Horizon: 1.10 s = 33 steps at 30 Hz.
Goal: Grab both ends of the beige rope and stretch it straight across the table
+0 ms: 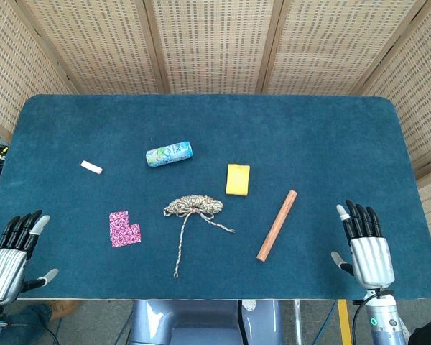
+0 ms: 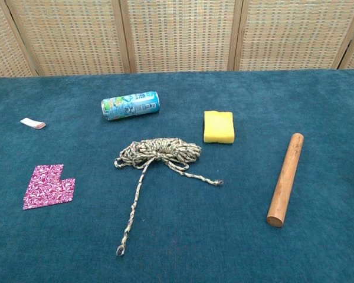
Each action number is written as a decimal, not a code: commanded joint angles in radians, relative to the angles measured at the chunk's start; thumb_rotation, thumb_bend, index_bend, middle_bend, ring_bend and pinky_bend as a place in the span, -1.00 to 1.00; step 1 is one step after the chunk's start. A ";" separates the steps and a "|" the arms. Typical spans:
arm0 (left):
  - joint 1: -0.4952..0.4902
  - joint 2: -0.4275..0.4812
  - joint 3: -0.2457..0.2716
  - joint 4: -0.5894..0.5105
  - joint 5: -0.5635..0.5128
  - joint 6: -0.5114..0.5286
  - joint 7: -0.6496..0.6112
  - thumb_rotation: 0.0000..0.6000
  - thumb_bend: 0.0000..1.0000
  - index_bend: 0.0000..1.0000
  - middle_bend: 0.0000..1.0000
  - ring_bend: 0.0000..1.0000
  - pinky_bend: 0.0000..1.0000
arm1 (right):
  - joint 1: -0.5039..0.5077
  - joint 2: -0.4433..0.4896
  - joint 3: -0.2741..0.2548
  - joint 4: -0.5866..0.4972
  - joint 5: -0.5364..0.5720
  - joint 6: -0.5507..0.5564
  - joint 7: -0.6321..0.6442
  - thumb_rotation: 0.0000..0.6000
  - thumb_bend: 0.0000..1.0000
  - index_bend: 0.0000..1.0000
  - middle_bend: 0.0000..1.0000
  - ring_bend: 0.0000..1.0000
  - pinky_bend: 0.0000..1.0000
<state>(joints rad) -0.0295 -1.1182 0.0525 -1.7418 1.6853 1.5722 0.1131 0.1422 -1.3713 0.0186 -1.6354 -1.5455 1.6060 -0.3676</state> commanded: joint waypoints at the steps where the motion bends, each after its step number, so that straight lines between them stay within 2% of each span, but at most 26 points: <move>1: 0.002 -0.002 0.000 0.003 0.000 0.001 0.001 1.00 -1.00 -1.00 -1.00 -1.00 -1.00 | 0.001 -0.011 0.003 0.010 -0.029 0.003 0.041 1.00 -1.00 -1.00 -1.00 -1.00 -1.00; 4: 0.001 -0.004 -0.002 0.005 -0.002 -0.002 0.004 1.00 -1.00 -1.00 -1.00 -1.00 -1.00 | 0.016 -0.016 0.002 0.011 -0.047 -0.023 0.054 1.00 -1.00 -0.94 -1.00 -1.00 -1.00; 6: -0.002 -0.007 -0.003 0.004 -0.004 -0.008 0.008 1.00 -1.00 -1.00 -1.00 -1.00 -1.00 | 0.071 -0.013 0.014 -0.005 -0.065 -0.100 0.036 1.00 -1.00 -0.84 -1.00 -1.00 -1.00; 10: -0.009 -0.011 -0.007 -0.002 -0.007 -0.022 0.024 1.00 -1.00 -1.00 -1.00 -1.00 -1.00 | 0.162 -0.013 0.058 -0.051 -0.058 -0.226 0.002 1.00 -1.00 -0.45 -1.00 -1.00 -1.00; 13: -0.016 -0.018 -0.012 -0.006 -0.017 -0.036 0.042 1.00 -1.00 -1.00 -1.00 -1.00 -1.00 | 0.228 -0.035 0.100 -0.076 -0.017 -0.319 -0.034 1.00 -1.00 -0.25 -1.00 -1.00 -1.00; 16: -0.023 -0.025 -0.018 -0.002 -0.034 -0.055 0.059 1.00 -1.00 -1.00 -1.00 -1.00 -1.00 | 0.295 -0.100 0.161 -0.089 0.087 -0.413 -0.054 1.00 -0.84 -0.15 -1.00 -1.00 -1.00; 19: -0.026 -0.030 -0.022 0.002 -0.045 -0.062 0.065 1.00 -1.00 -1.00 -1.00 -1.00 -1.00 | 0.333 -0.168 0.191 -0.063 0.160 -0.446 -0.115 1.00 -0.66 -0.10 -1.00 -1.00 -1.00; 23: -0.031 -0.036 -0.025 0.002 -0.052 -0.071 0.081 1.00 -1.00 -1.00 -1.00 -1.00 -1.00 | 0.379 -0.253 0.208 -0.039 0.276 -0.492 -0.227 1.00 -0.61 -0.08 -1.00 -1.00 -1.00; 33: -0.036 -0.044 -0.025 -0.001 -0.061 -0.082 0.098 1.00 -1.00 -1.00 -1.00 -1.00 -1.00 | 0.467 -0.430 0.209 0.062 0.478 -0.530 -0.399 1.00 -0.47 -0.08 -1.00 -1.00 -1.00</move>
<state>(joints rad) -0.0655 -1.1627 0.0276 -1.7432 1.6240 1.4900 0.2105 0.5860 -1.7717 0.2231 -1.5989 -1.1008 1.0883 -0.7361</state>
